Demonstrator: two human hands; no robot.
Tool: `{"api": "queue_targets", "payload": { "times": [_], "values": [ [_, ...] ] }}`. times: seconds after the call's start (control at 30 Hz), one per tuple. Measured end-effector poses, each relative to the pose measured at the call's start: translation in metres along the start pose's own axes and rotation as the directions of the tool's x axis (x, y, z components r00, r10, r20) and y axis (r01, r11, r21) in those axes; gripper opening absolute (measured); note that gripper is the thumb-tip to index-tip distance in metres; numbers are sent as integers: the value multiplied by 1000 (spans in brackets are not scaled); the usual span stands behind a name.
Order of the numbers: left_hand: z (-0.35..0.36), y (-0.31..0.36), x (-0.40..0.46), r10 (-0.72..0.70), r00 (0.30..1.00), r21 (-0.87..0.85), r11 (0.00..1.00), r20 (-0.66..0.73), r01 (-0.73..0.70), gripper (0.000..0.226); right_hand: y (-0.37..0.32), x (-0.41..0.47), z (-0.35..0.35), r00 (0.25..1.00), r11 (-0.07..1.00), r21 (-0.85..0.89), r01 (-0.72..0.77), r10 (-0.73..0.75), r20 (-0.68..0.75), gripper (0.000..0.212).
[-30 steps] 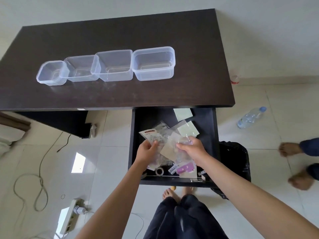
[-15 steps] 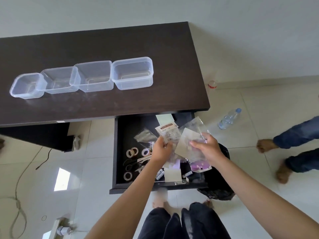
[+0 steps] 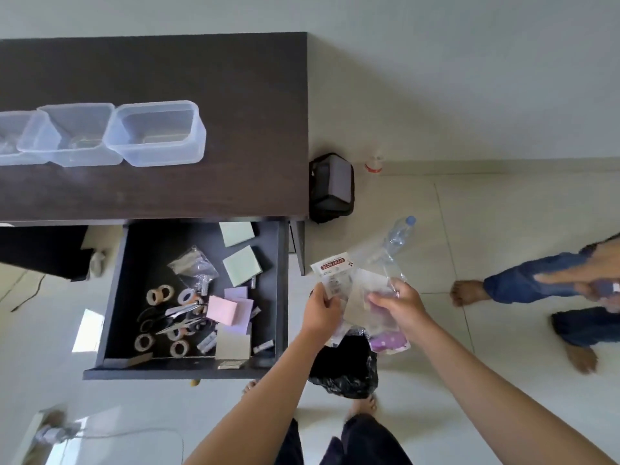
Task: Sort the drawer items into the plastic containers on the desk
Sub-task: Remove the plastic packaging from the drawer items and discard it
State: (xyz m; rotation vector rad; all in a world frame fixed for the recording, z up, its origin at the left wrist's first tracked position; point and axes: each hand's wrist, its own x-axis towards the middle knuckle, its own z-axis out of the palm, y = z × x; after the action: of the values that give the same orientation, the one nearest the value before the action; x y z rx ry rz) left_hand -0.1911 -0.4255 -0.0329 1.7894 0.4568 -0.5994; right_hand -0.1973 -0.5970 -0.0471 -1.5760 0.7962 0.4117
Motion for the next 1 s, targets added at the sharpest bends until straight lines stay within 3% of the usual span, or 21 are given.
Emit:
{"api": "queue_targets", "payload": {
  "times": [0.33, 0.47, 0.53, 0.6, 0.7, 0.8, 0.9, 1.0],
  "values": [
    [61, -110, 54, -292, 948, 76, 950, -127, 303, 24, 117, 82, 10, 951, 958, -41, -282, 285, 122, 55],
    [80, -162, 91, -372, 906, -2, 925, -201, 380, 28, 169, 129, 23, 940, 944, -114, -309, 322, 115, 60],
    [88, -183, 106, -442, 873, -25, 894, -207, 447, 33, 189, 148, 30, 943, 940, -162, -302, 320, 97, 48],
    [94, -198, 116, -447, 877, -18, 892, -179, 451, 45, 203, 163, 38, 948, 940, -175, -294, 310, 73, 44],
    [98, -210, 125, -442, 885, 19, 893, -148, 449, 64, 220, 179, 43, 966, 946, -224, -233, 252, 59, 71],
    [100, -210, 126, -437, 889, 50, 893, -137, 447, 66, 216, 175, 42, 971, 951, -219, -219, 235, 48, 88],
    [102, -194, 113, -423, 899, 49, 901, -115, 430, 63, 196, 159, 36, 975, 952, -232, -201, 217, 43, 85],
    [100, -162, 85, -336, 938, 96, 934, -88, 343, 58, 169, 135, 27, 984, 952, -255, -167, 178, 21, 69]
  ]
}}
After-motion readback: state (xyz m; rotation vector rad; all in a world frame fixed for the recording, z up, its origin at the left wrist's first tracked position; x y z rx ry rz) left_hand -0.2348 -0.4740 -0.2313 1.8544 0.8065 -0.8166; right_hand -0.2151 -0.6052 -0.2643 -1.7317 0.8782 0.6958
